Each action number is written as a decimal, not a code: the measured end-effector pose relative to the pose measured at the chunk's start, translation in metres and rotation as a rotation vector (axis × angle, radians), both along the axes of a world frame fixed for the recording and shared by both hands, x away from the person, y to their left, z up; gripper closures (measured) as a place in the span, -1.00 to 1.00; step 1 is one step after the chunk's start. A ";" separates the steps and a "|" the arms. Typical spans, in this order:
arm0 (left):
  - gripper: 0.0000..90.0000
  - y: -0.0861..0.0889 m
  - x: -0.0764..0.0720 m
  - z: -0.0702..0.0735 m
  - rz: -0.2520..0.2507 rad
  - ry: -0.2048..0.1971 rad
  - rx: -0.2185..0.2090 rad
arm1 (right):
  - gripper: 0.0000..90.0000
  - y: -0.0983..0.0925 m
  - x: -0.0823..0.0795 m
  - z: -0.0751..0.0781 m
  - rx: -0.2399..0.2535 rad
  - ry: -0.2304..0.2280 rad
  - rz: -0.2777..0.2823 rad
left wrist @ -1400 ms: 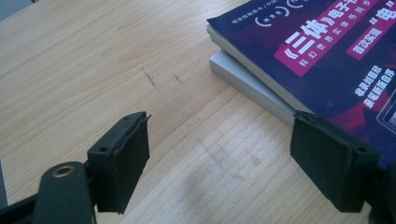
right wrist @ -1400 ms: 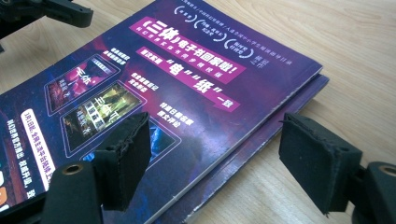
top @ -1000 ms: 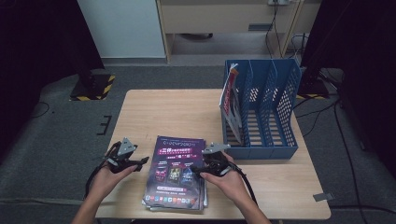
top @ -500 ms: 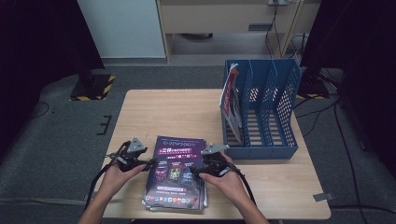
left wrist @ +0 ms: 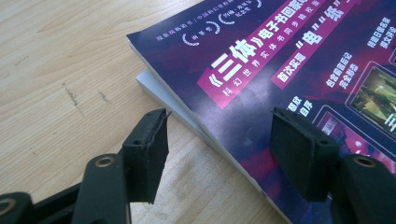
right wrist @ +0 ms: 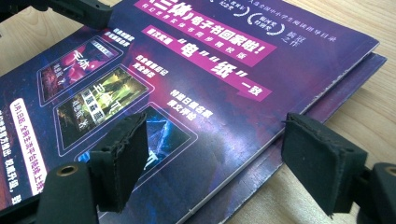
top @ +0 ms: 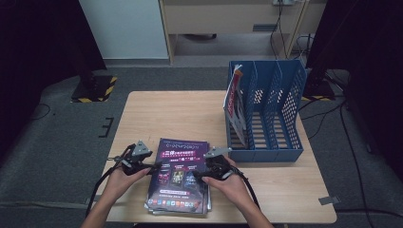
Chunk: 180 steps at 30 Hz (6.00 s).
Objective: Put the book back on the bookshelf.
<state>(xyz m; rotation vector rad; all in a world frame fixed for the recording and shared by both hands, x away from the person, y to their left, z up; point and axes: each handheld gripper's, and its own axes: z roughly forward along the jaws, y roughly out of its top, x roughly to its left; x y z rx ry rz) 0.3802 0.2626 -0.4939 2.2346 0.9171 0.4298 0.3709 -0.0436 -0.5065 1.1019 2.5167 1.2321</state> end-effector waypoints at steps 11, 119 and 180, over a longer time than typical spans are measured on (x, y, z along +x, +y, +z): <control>-0.08 -0.002 0.000 -0.001 -0.002 0.025 -0.022 | -0.54 0.000 0.002 0.000 0.008 0.010 -0.004; -0.22 -0.032 0.002 -0.001 -0.087 0.031 -0.007 | -0.62 -0.008 0.005 0.018 0.040 0.018 -0.039; -0.45 -0.027 0.001 -0.001 -0.069 0.020 -0.006 | 0.56 0.036 0.054 0.055 -0.036 0.074 -0.043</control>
